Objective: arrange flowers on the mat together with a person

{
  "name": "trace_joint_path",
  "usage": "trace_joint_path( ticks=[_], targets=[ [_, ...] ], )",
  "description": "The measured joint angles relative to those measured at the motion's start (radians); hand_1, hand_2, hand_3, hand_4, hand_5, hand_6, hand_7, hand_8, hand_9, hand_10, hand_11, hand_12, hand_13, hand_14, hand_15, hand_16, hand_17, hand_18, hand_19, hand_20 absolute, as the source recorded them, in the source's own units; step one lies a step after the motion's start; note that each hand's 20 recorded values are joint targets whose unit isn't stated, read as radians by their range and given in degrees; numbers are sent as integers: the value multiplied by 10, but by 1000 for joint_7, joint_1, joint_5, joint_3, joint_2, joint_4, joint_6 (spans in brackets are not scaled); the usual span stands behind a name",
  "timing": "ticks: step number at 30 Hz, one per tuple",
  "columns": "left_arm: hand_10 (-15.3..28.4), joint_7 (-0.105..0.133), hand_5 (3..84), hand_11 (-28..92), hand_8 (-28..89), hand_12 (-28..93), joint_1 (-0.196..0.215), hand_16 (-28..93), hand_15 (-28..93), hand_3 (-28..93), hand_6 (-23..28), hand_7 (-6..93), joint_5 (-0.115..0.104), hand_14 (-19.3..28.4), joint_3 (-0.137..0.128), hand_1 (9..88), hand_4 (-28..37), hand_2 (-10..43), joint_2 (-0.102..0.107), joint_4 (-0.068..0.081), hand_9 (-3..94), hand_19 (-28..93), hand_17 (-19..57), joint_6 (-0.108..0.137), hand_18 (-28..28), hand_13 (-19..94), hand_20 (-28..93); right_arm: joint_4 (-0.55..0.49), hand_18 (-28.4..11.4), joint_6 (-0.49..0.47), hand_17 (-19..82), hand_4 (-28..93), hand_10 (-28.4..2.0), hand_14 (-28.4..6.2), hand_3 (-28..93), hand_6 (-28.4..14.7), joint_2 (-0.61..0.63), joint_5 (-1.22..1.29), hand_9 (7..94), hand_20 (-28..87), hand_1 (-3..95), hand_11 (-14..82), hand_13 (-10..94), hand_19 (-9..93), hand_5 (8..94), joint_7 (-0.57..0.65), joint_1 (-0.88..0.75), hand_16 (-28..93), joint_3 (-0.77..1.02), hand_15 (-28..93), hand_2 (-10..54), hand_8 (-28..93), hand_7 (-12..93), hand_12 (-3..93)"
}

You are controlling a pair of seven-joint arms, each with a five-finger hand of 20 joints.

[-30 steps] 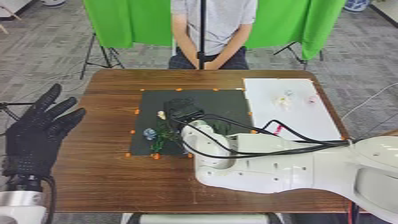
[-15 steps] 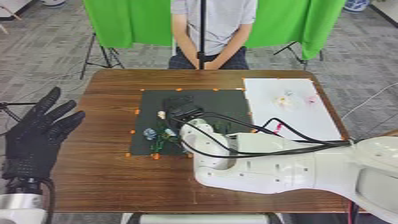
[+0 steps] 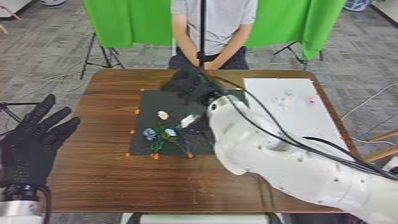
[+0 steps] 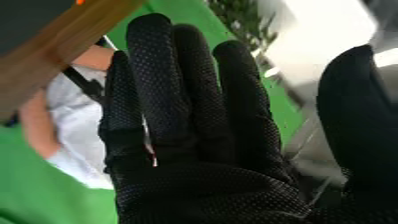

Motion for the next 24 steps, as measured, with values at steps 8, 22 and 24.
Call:
trace_joint_path(
  ticks=[8, 22, 24],
  targets=[
    [146, 9, 312, 167, -84, 113, 44, -59, 419, 755, 44, 96, -17, 217, -9, 181, -282, 71, -2, 3, 303, 397, -79, 1, 196, 221, 164, -113, -266, 13, 159, -228, -180, -189, 715, -5, 102, 443, 623, 103, 264, 168, 545, 679, 583, -157, -304, 102, 375, 525, -7, -121, 127, 144],
    [137, 76, 275, 139, -81, 122, 107, -41, 398, 744, 14, 89, -50, 214, -17, 146, -283, 66, 15, 16, 290, 402, -83, -1, 198, 216, 176, -140, -264, -4, 70, -252, -174, -195, 737, -3, 179, 771, 496, 119, 233, 124, 417, 546, 487, -501, -751, 106, 822, 459, 8, -115, 121, 148],
    [139, 96, 276, 142, -82, 124, 116, -38, 407, 740, 14, 90, -58, 216, -21, 137, -283, 70, 19, 16, 295, 404, -83, -1, 197, 221, 180, -140, -262, -6, 68, -254, -173, -197, 736, -1, 187, 783, 494, 127, 231, 122, 415, 540, 485, -535, -791, 110, 836, 456, 12, -114, 121, 149]
  ],
)
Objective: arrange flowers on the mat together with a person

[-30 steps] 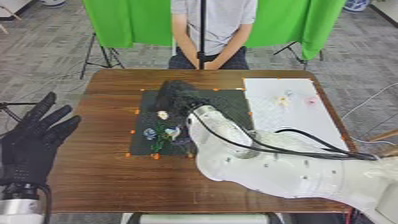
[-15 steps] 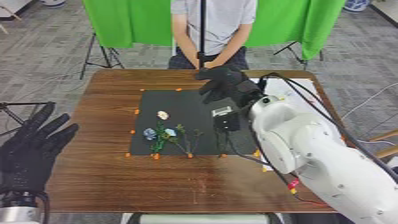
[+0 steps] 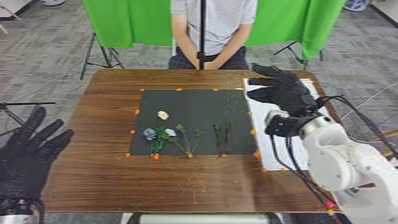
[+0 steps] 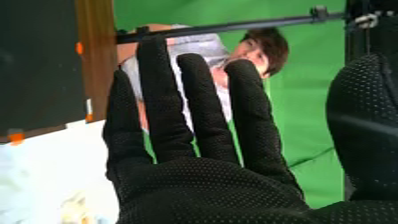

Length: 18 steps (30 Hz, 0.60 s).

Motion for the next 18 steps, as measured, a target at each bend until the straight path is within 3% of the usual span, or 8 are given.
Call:
trace_joint_path(
  ticks=[3, 18],
  targets=[
    [143, 18, 286, 149, -83, 128, 11, -37, 421, 735, 21, 91, -12, 220, -5, 124, -283, 81, 3, 0, 303, 406, -83, 1, 196, 224, 186, 3, -261, -5, 68, -253, -171, -195, 735, 2, 1, 1, 495, 131, 230, 124, 415, 535, 489, -4, -43, 110, 5, 454, 14, -115, 122, 148],
    [148, 30, 303, 157, -82, 126, 3, -49, 443, 736, 31, 89, -31, 226, 16, 112, -283, 90, 6, 1, 310, 417, -80, 2, 194, 225, 203, 23, -261, -1, 65, -251, -164, -195, 743, 3, 2, 45, 503, 142, 226, 130, 416, 524, 496, -37, -56, 114, -33, 453, 19, -117, 126, 147]
  ],
)
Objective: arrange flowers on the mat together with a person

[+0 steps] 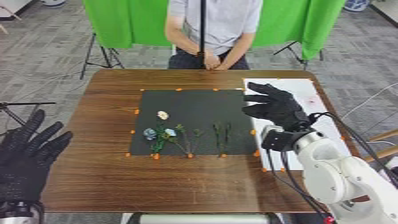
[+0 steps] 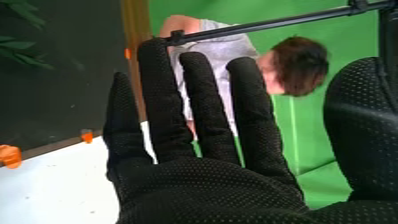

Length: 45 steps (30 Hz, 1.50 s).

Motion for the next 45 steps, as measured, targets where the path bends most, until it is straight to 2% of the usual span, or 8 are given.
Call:
trace_joint_path(
  ticks=[7, 14, 19, 22, 30, 37, 45],
  targets=[
    [149, -4, 303, 161, -82, 124, -11, -52, 445, 739, 33, 91, 0, 224, 5, 117, -283, 91, -2, 0, 311, 421, -79, 3, 195, 226, 207, 0, -261, 2, 65, -251, -164, -194, 744, 3, 0, 1, 505, 145, 227, 129, 419, 522, 497, -3, 7, 114, -2, 456, 22, -117, 126, 146],
    [149, -1, 303, 164, -82, 123, -10, -54, 448, 740, 34, 91, -5, 225, 6, 125, -283, 89, 5, 0, 311, 426, -78, 7, 196, 226, 209, 0, -261, 3, 65, -251, -163, -194, 747, 3, 1, 1, 507, 148, 227, 131, 420, 521, 500, -7, 10, 114, -6, 456, 22, -118, 127, 146],
    [149, -25, 303, 165, -82, 123, -22, -55, 448, 742, 35, 92, 16, 225, 9, 129, -283, 87, -13, 0, 311, 428, -78, 7, 196, 226, 210, 0, -261, 3, 65, -251, -163, -193, 747, 4, 2, 3, 509, 148, 228, 131, 422, 519, 502, -7, 11, 114, -6, 456, 23, -118, 128, 146],
    [149, -33, 303, 166, -83, 122, -27, -55, 449, 742, 36, 91, 23, 226, 10, 132, -283, 86, -23, 0, 311, 429, -77, 7, 196, 225, 210, 0, -261, 4, 65, -251, -164, -193, 747, 4, 2, 3, 511, 149, 229, 133, 423, 519, 506, -7, 12, 114, -6, 456, 23, -119, 129, 146],
    [149, -36, 302, 166, -83, 121, -26, -55, 449, 740, 37, 92, 29, 226, 9, 133, -283, 86, -29, -1, 312, 431, -77, 7, 197, 225, 209, 0, -261, 5, 66, -251, -163, -193, 750, 4, 2, 3, 516, 150, 229, 134, 424, 519, 509, -6, 12, 114, -6, 456, 22, -120, 130, 145],
    [149, -65, 302, 166, -82, 120, -41, -56, 451, 739, 37, 92, 49, 226, 10, 134, -283, 87, -47, -1, 311, 432, -77, 6, 197, 225, 209, 0, -259, 14, 67, -250, -162, -192, 750, 5, 4, -1, 520, 150, 231, 136, 427, 519, 512, -7, 12, 114, -9, 457, 25, -121, 132, 144],
    [150, -81, 302, 167, -82, 121, -51, -56, 451, 738, 37, 92, 62, 226, 20, 134, -283, 88, -48, -1, 312, 433, -77, 4, 197, 225, 209, -1, -259, 20, 67, -250, -163, -192, 752, 6, 6, 2, 522, 151, 230, 135, 429, 518, 515, -7, 8, 113, -9, 459, 26, -122, 133, 144]
  ],
)
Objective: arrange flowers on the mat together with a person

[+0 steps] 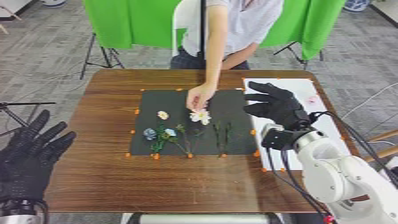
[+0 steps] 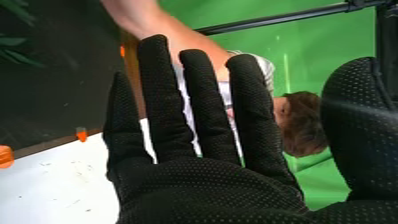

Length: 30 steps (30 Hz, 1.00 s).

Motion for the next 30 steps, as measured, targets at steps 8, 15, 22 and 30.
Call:
trace_joint_path(
  ticks=[8, 15, 22, 30],
  targets=[
    [150, -15, 302, 168, -83, 120, -4, -57, 451, 738, 38, 92, 8, 226, -1, 135, -283, 88, -7, 0, 312, 434, -77, -2, 197, 225, 210, 0, -266, 1, 55, -250, -161, -192, 753, 6, 0, -4, 525, 152, 229, 137, 430, 526, 517, 4, 0, 113, 0, 458, 27, -123, 133, 144],
    [150, -40, 302, 168, -82, 120, -25, -57, 453, 739, 38, 92, 26, 227, 3, 135, -283, 89, -18, 0, 311, 435, -77, -6, 198, 224, 210, 0, -267, 1, 53, -250, -161, -192, 754, 7, 0, -4, 527, 148, 229, 138, 430, 529, 518, 8, 1, 112, -1, 457, 27, -123, 135, 143],
    [150, -40, 302, 168, -82, 120, -26, -58, 453, 741, 39, 92, 31, 227, 5, 136, -283, 88, -24, 0, 311, 435, -77, -7, 197, 224, 209, 0, -267, 6, 53, -250, -162, -192, 754, 7, 3, -9, 528, 147, 230, 138, 432, 531, 520, 7, 11, 112, -11, 458, 28, -124, 137, 143],
    [150, -43, 302, 168, -83, 120, -26, -58, 454, 740, 39, 93, 40, 227, 8, 139, -283, 88, -41, 0, 311, 435, -77, -9, 197, 224, 209, 0, -268, 28, 58, -250, -163, -191, 755, 7, 20, -51, 538, 147, 233, 145, 444, 536, 522, 7, 22, 113, -12, 466, 27, -125, 138, 144]
  ],
)
